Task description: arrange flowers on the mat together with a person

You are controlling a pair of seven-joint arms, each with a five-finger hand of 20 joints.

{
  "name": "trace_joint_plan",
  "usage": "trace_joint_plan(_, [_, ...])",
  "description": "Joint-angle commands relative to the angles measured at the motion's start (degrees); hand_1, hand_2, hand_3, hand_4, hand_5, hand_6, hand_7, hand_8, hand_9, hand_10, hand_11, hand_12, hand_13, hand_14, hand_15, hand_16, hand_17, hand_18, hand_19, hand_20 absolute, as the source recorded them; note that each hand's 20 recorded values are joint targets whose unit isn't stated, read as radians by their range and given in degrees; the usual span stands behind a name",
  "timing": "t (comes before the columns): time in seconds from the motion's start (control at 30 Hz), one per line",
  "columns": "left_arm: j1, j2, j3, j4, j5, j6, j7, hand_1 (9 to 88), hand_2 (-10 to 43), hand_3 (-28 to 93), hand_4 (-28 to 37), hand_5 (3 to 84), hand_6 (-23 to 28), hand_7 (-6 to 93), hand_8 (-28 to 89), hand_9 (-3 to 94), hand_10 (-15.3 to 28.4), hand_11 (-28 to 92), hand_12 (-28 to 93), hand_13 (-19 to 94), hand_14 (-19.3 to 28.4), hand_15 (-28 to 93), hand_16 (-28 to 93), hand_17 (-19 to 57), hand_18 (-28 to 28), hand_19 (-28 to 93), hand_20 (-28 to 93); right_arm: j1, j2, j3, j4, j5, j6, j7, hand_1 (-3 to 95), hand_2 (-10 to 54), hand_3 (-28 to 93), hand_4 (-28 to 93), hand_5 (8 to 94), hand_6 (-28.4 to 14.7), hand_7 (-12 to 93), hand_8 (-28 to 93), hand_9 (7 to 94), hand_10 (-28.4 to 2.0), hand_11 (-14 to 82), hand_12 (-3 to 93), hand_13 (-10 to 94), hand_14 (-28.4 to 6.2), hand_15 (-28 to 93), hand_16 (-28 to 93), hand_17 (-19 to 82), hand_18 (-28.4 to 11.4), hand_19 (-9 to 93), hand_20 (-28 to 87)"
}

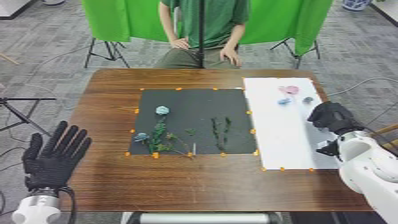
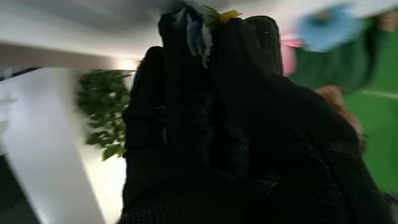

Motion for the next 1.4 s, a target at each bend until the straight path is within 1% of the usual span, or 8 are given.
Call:
trace_joint_plan(0.03, [0.3,-0.35,0.07,0.19,0.03,0.52,-0.53,24.2,11.5,70,-28.3,43.8,5.8,9.0,-9,40.2,14.1,15,8,29,14.8,28,-7,-2.9,12.0,26,11,3.5,0.3,-2.9,-10.1,8.4,2.3,-8.1,69.8,-9.5,61,-28,64.3,4.1,39,-5,76.2,-4.5,6.1,35.4,72,0.4,22,45,30,-9.0,65,33])
trace_joint_plan(0.27, [0.4,-0.29,-0.23,0.14,0.23,0.91,-1.31,24.2,11.5,70,-28.3,43.8,5.8,9.1,-9,40.2,14.1,15,8,29,14.8,28,-7,-2.9,12.0,26,11,10.8,-4.2,-9.9,-13.9,13.5,-1.1,-15.6,69.8,-9.5,61,-28,63.7,4.2,39,-6,75.6,-4.4,5.9,35.3,72,0.6,21,45,30,-8.0,66,31])
trace_joint_plan(0.57, [-0.1,0.15,0.0,0.33,0.46,0.97,-2.03,24.3,11.5,70,-28.3,43.8,5.8,9.1,-9,40.2,14.1,15,8,29,14.8,28,-7,-2.9,12.0,26,11,21.0,-13.3,-23.1,-10.3,15.7,-6.0,-21.2,69.9,-9.5,61,-28,63.2,4.2,39,-6,75.1,-4.5,5.7,35.1,71,0.5,20,46,30,-7.6,66,30])
trace_joint_plan(0.73, [-1.0,0.23,0.5,0.66,0.52,0.92,-2.39,24.3,11.5,70,-28.3,43.8,5.7,9.2,-9,40.3,14.1,15,8,29,14.8,28,-7,-2.9,12.0,26,11,25.0,-17.0,-30.6,-8.3,13.4,-7.3,-21.1,69.9,-9.5,61,-28,62.9,4.1,39,-6,74.4,-4.6,5.5,35.0,70,0.4,19,45,29,-7.4,65,30])
trace_joint_plan(1.03, [-2.1,0.54,1.53,1.22,0.44,0.88,-2.19,24.2,11.5,70,-28.3,43.8,5.8,9.1,-9,40.2,14.0,15,8,29,14.8,28,-7,-2.9,12.0,26,11,30.5,-24.1,-40.7,-4.2,6.0,-8.9,-20.3,69.8,-9.5,61,-28,62.5,3.9,38,-6,73.8,-4.9,5.4,34.6,70,0.4,19,45,30,-7.3,64,29])
trace_joint_plan(1.13, [-2.7,0.81,2.02,1.47,0.43,0.73,-2.29,24.2,11.5,70,-28.3,43.8,5.7,9.1,-9,40.2,14.0,15,8,29,14.8,28,-7,-2.9,12.0,26,11,32.5,-27.3,-42.7,-0.4,5.0,-9.2,-21.3,69.8,-9.5,61,-28,62.1,3.9,38,-6,73.6,-4.8,5.4,34.4,70,0.4,18,46,30,-7.4,63,29])
trace_joint_plan(1.23, [-4.0,1.01,2.72,2.06,0.45,0.67,-2.63,24.2,11.5,70,-28.3,43.7,5.7,9.1,-9,40.3,14.0,15,8,29,14.8,28,-7,-2.9,12.0,26,11,34.6,-28.3,-46.0,1.5,4.1,-6.7,-20.0,69.8,-9.5,61,-28,61.9,4.0,38,-6,73.4,-4.8,5.5,34.4,70,0.4,18,45,30,-7.3,62,30])
trace_joint_plan(1.4, [-5.0,1.22,3.32,2.43,0.54,0.57,-2.9,24.2,11.5,70,-28.3,43.8,5.8,9.2,-9,40.2,14.0,15,8,29,14.8,28,-7,-2.9,12.0,26,11,36.5,-29.2,-49.1,4.5,3.1,-2.3,-17.1,69.8,-9.5,61,-28,61.8,4.0,37,-6,73.1,-4.8,5.5,34.5,70,0.4,18,45,30,-7.4,62,31])
